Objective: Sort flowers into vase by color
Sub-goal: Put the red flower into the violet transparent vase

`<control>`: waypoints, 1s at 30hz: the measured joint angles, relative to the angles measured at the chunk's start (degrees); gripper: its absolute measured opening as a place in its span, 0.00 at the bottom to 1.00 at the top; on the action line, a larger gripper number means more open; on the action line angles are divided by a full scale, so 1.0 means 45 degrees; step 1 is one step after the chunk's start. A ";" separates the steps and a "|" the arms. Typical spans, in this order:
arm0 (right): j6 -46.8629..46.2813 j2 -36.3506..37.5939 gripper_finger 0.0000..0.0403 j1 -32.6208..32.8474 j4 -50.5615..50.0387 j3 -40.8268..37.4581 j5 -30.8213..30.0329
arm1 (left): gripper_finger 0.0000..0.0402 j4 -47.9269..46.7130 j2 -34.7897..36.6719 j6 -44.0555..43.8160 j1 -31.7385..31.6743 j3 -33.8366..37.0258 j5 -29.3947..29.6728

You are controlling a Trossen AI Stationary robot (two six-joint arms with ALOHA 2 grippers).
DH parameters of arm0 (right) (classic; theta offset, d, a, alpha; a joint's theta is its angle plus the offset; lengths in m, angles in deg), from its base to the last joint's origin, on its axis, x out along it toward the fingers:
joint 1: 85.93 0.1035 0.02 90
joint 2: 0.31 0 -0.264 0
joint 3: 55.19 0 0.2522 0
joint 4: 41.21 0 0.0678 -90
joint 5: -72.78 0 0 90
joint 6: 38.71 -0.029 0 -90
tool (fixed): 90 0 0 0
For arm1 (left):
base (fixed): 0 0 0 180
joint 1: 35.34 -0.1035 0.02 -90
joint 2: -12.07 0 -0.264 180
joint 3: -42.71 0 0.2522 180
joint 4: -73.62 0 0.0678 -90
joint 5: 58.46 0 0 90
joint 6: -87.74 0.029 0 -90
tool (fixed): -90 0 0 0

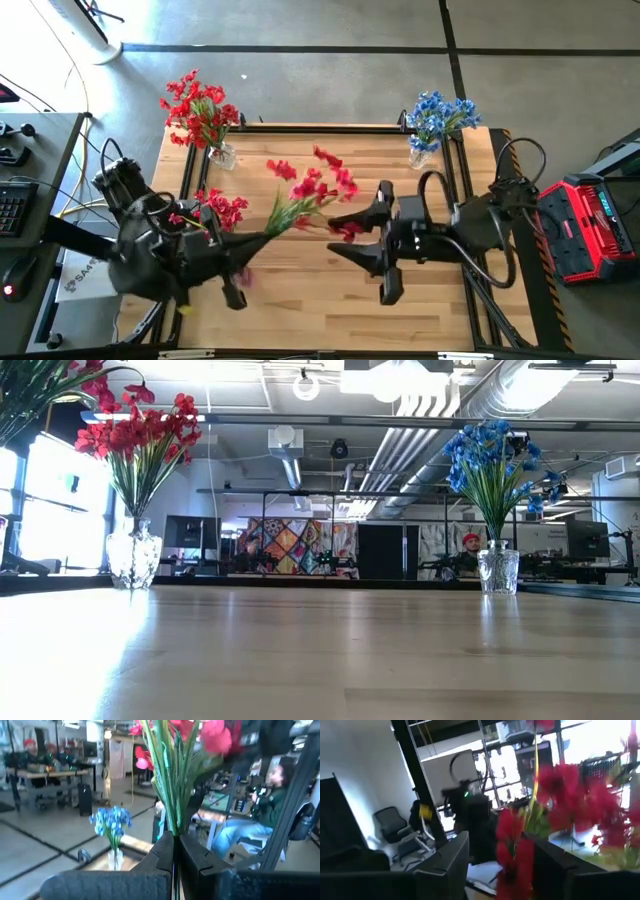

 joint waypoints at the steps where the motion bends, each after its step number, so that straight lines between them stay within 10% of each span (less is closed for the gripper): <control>1: -0.0187 0.0005 0.42 0.0008 -0.0129 0.0000 0.0088 | 0.00 0.0625 0.0055 0.0741 0.0002 0.0000 -0.0088; 18: -0.1217 -0.1612 0.61 -0.0798 -0.0257 -0.0189 0.2241 | 0.00 0.4856 0.0409 0.5534 -0.0210 0.0000 -0.0184; 30: -0.0122 -0.1710 0.67 -0.0896 0.0034 -0.0194 0.0052 | 0.00 0.5289 0.0699 0.6627 -0.0109 -0.0014 0.0223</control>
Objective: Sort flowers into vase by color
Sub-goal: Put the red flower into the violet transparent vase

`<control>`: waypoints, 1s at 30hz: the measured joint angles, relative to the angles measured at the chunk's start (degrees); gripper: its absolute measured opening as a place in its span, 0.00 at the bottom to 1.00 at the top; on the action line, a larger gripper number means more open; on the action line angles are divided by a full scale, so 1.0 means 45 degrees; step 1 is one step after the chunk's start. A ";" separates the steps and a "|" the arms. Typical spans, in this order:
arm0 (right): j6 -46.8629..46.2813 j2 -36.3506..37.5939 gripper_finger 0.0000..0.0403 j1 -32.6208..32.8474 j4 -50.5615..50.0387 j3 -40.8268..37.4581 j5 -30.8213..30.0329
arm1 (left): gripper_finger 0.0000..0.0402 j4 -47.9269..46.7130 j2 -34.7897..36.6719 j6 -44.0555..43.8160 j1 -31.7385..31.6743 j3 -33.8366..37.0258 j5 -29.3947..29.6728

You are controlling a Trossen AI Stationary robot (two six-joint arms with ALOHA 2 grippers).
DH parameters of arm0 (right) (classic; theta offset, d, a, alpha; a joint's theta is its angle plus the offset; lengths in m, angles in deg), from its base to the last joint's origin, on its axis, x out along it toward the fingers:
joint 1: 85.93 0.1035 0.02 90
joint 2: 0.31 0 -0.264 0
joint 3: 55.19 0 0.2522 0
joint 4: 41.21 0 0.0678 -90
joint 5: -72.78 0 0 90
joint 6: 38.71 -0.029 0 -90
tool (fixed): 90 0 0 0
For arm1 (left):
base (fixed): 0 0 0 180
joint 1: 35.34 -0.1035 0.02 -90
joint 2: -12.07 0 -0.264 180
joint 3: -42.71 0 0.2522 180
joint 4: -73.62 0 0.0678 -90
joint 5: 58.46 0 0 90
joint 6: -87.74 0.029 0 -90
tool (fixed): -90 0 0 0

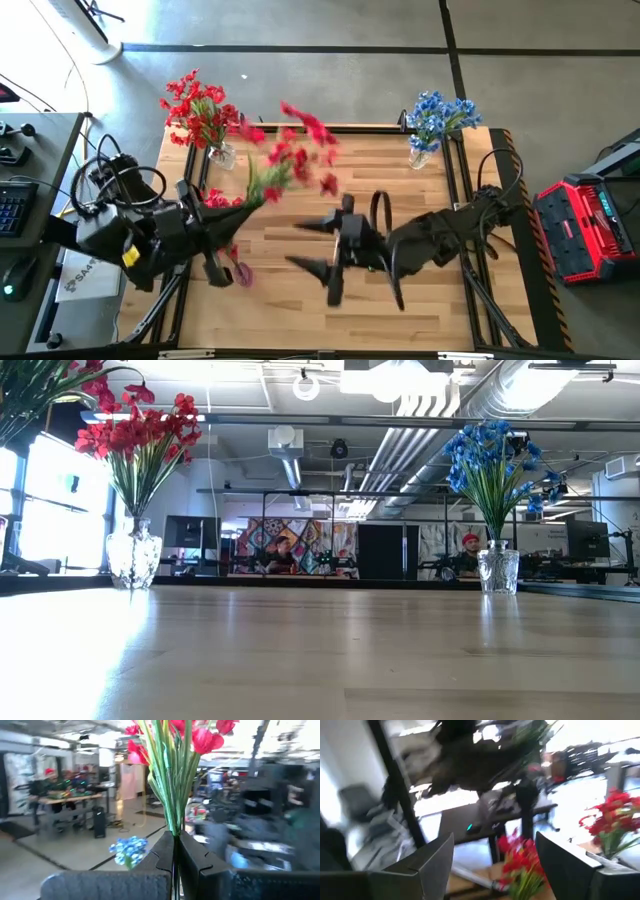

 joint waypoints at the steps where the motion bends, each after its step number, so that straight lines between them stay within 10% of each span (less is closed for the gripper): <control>1: 0.0028 0.0000 0.66 -0.0093 0.0287 0.0000 -0.0262 | 0.00 -0.0048 -0.0023 -0.0011 0.0001 -0.0001 -0.0230; 13: -0.0208 0.0019 0.62 -0.1355 0.3076 0.0005 0.2891 | 0.00 -0.1528 -0.0073 -0.1443 0.0198 0.0019 -0.0957; 30: -0.0530 0.0022 0.03 -0.1974 0.1645 0.0012 0.3700 | 0.03 -0.6213 -0.0058 -0.6627 0.0212 0.0014 -0.1262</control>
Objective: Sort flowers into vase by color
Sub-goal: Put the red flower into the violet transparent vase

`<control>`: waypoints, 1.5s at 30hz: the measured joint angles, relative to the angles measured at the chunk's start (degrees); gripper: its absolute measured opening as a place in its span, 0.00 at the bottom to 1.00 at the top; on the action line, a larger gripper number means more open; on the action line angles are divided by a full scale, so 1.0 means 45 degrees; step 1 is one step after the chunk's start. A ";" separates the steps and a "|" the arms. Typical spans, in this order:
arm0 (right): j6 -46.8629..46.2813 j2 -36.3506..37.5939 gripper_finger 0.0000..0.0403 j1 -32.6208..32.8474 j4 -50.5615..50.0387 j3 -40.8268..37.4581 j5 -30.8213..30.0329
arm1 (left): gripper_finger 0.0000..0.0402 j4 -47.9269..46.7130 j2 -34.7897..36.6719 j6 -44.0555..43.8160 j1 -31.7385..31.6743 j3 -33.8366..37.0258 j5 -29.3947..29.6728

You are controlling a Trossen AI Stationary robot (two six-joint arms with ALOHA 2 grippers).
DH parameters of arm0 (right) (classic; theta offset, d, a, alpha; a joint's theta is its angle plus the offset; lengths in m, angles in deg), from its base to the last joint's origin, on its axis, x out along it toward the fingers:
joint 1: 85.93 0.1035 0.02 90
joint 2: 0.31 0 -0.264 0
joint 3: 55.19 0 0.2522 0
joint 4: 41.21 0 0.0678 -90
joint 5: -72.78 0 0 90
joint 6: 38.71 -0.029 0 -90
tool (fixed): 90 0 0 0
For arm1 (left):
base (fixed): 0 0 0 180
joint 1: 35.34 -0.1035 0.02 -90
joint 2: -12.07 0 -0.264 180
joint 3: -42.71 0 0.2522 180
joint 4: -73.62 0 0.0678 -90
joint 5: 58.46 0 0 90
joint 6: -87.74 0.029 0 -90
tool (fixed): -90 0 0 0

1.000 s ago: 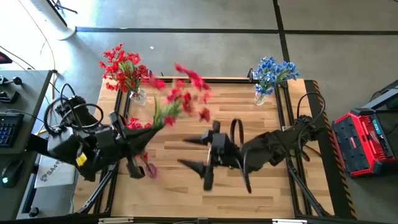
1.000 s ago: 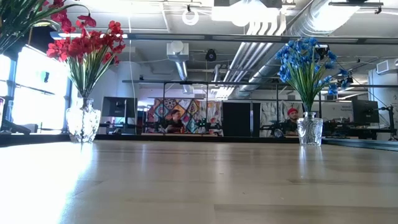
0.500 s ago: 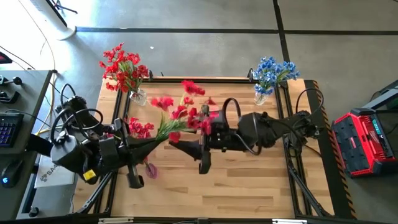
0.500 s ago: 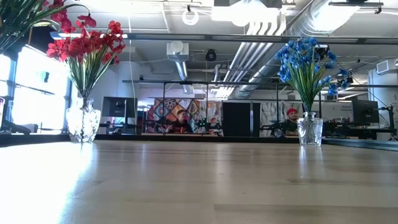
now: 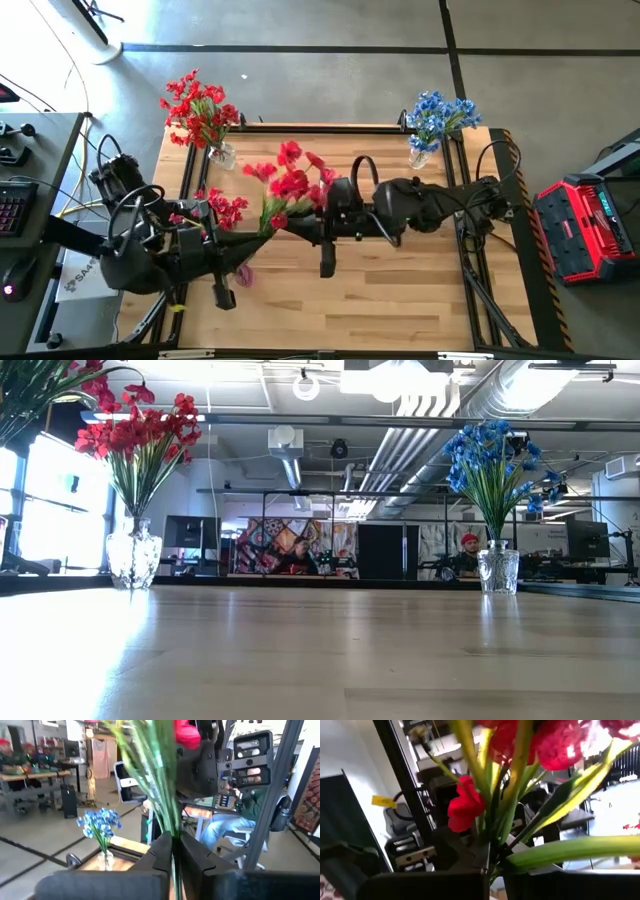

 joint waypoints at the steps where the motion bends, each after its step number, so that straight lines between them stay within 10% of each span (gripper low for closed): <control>1: -0.0122 0.0006 0.03 -0.0077 -0.0252 0.0009 0.0127 | 0.05 -0.0306 0.0000 -0.0396 0.0001 0.0000 -0.0032; 15: -0.0342 0.0017 0.00 -0.0711 -0.3224 0.0012 0.3608 | 0.37 -0.3022 -0.0010 -0.4551 -0.1346 0.0005 -0.3942; 28: -0.0153 -0.0007 0.03 -0.0751 -0.3655 0.0002 0.4735 | 0.02 -0.3941 -0.0024 -0.4858 -0.1787 0.0005 -0.5150; 36: -0.0094 0.0260 0.30 -0.0513 -0.2734 -0.0012 0.4510 | 0.01 -0.3893 -0.0024 -0.2801 -0.0262 0.0005 -0.2771; 45: -0.0621 0.1029 0.47 -0.0431 -0.4419 -0.0007 -0.0185 | 0.00 -0.5681 -0.0044 -0.3859 0.2646 0.0019 -0.0523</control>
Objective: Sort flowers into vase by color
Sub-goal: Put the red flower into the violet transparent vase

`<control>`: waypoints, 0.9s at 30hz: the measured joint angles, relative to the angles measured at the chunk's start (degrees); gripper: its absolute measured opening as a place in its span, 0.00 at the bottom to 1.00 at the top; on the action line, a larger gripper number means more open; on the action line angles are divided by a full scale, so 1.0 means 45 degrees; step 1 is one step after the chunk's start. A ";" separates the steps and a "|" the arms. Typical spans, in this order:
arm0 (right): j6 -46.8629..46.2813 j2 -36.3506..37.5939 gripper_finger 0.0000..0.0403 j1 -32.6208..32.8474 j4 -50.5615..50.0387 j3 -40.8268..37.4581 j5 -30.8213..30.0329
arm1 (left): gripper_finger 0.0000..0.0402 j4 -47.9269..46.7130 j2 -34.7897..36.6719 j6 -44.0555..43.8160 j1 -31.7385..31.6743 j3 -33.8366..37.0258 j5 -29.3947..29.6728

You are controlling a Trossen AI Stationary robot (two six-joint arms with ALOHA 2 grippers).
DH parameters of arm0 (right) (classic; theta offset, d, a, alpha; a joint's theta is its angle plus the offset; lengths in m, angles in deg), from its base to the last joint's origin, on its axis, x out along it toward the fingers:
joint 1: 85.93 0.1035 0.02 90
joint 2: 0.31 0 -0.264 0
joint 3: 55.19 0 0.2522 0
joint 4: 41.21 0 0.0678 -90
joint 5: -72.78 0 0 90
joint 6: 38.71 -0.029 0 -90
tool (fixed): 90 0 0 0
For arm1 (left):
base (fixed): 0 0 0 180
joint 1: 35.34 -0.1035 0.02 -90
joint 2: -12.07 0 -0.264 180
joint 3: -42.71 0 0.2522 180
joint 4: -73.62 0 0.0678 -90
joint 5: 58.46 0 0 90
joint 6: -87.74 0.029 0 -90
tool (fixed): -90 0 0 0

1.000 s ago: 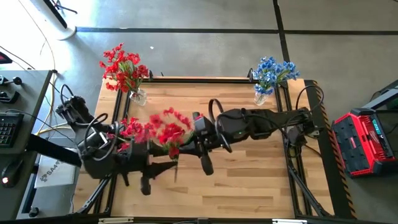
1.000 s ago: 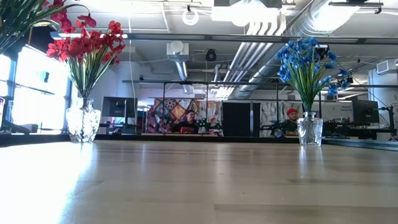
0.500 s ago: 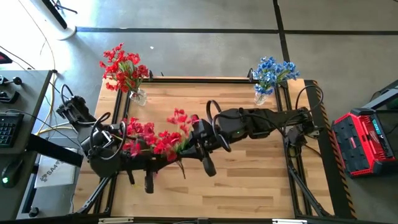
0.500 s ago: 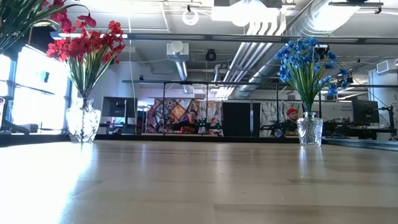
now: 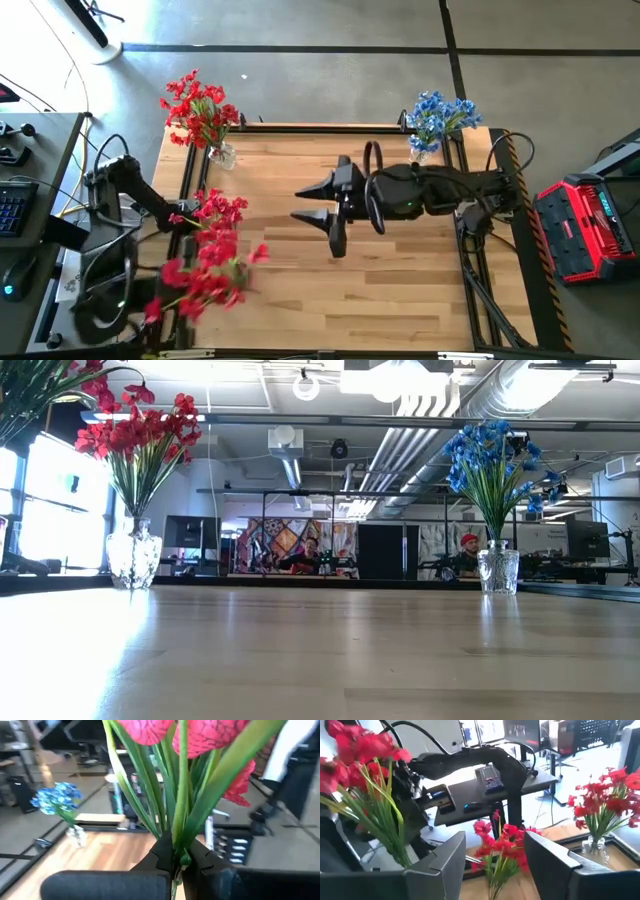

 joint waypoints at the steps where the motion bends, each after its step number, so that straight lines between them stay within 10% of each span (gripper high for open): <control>1: -0.0039 0.0011 0.47 -0.0042 -0.0079 0.0000 -0.0004 | 0.00 -0.0106 -0.0011 -0.0211 0.0274 0.0061 0.0017; 13: -0.0536 0.0047 0.46 -0.0124 -0.0718 0.0000 -0.0178 | 0.00 -0.2248 -0.0384 -0.5787 0.3358 0.3602 0.4429; 27: -0.1143 0.0008 0.46 -0.0119 -0.1493 0.0000 -0.0311 | 0.00 -0.2358 -0.0120 -0.9532 0.3370 0.7666 0.3986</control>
